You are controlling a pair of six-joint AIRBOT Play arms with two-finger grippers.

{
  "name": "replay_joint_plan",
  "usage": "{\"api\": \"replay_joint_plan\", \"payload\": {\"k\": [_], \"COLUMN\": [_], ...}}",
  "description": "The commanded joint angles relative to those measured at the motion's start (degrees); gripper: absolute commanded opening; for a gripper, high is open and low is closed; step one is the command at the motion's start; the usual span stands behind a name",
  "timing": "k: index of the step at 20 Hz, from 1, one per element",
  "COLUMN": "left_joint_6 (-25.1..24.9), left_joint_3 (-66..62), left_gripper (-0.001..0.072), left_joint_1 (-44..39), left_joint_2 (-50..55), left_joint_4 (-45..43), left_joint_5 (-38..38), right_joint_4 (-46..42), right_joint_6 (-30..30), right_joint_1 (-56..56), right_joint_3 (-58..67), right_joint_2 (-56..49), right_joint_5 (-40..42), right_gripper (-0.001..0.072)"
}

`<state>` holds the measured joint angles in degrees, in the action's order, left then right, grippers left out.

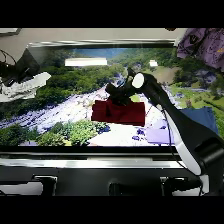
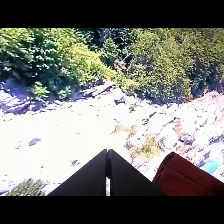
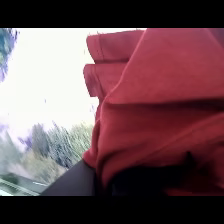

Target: Fold the clothes and pants, and hang the long-sleeved shirts on hangers.

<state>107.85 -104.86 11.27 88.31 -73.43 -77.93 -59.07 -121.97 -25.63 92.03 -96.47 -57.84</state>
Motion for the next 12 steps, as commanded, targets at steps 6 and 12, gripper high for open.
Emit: {"api": "replay_joint_plan", "payload": {"k": [6, 12], "left_joint_6": [-0.1, -0.1], "left_joint_3": [2.7, 2.7], "left_gripper": [0.0016, 0.0016], "left_joint_1": [-1.4, -2.1], "left_joint_2": [0.6, 0.7], "left_joint_4": [-0.1, -0.1], "left_joint_5": [-0.2, 0.1], "right_joint_4": [11.2, 8.7], "right_joint_6": [8.7, 14.6], "right_joint_1": [-0.1, 12.0], "right_joint_3": [0.0, 0.0], "right_joint_2": [0.4, 9.8], "right_joint_5": [2.0, -4.3], "right_gripper": [0.0498, 0.0498]}}
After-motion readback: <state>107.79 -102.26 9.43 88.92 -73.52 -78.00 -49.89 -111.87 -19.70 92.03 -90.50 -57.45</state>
